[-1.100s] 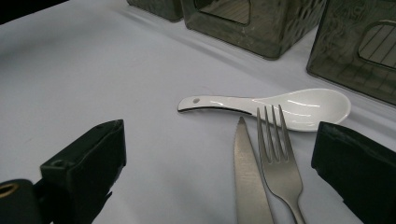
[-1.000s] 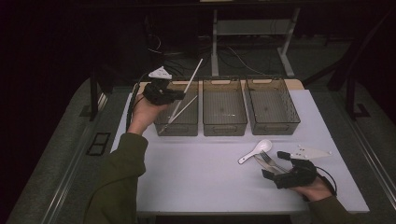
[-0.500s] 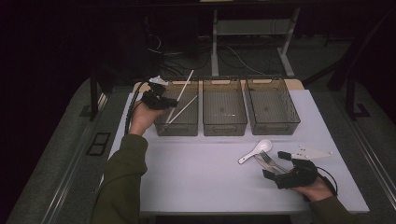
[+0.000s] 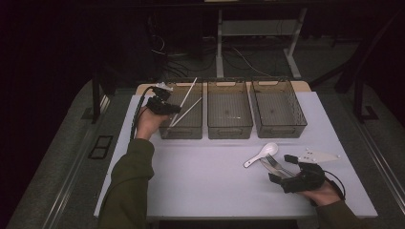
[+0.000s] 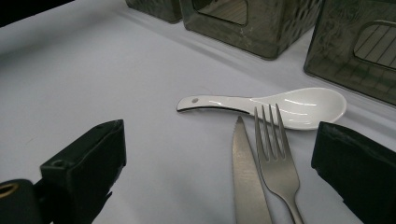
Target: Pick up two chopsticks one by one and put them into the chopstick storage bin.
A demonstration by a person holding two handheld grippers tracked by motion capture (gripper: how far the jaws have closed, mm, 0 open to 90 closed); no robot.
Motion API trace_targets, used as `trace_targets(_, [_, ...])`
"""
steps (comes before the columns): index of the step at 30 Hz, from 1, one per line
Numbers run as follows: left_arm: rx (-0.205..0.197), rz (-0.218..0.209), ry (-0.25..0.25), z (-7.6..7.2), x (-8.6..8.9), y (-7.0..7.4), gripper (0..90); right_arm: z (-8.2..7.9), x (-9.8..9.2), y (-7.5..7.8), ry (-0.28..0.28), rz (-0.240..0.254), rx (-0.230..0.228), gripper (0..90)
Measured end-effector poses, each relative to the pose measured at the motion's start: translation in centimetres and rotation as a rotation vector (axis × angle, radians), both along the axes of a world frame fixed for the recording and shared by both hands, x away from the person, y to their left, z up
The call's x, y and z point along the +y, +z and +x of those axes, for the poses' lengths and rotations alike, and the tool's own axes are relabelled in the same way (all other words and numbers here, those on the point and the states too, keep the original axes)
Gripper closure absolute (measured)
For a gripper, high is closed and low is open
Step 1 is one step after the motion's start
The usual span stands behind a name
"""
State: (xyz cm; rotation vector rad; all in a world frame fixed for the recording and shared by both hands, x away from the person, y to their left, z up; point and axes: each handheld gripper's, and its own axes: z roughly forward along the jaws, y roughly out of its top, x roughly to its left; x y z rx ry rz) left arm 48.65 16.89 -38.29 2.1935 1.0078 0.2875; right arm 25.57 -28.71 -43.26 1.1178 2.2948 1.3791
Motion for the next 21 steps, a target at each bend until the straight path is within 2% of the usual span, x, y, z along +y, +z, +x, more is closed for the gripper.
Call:
trace_targets(4, [0.021, 0.053, 0.012, 0.3, -0.6, -0.7, 83.5, 0.0, 0.0, 0.0, -0.002, 0.004, -0.001, 3.0])
trace_targets(8, [0.027, 0.07, 0.025, 0.4, -1.0, -1.0, 83.0, 0.0, -0.1, 0.0, 0.001, 0.004, -0.004, 3.1])
trace_targets(15, [0.023, 0.064, 0.035, 0.3, -0.8, -0.8, 78.2, -0.1, -0.1, 0.0, -0.001, 0.005, 0.0, 3.1])
trace_targets(21, [-0.002, 0.023, 0.021, -0.1, -0.7, 0.0, 71.0, 0.0, 0.0, 0.0, -0.002, 0.005, 0.0, 3.0])
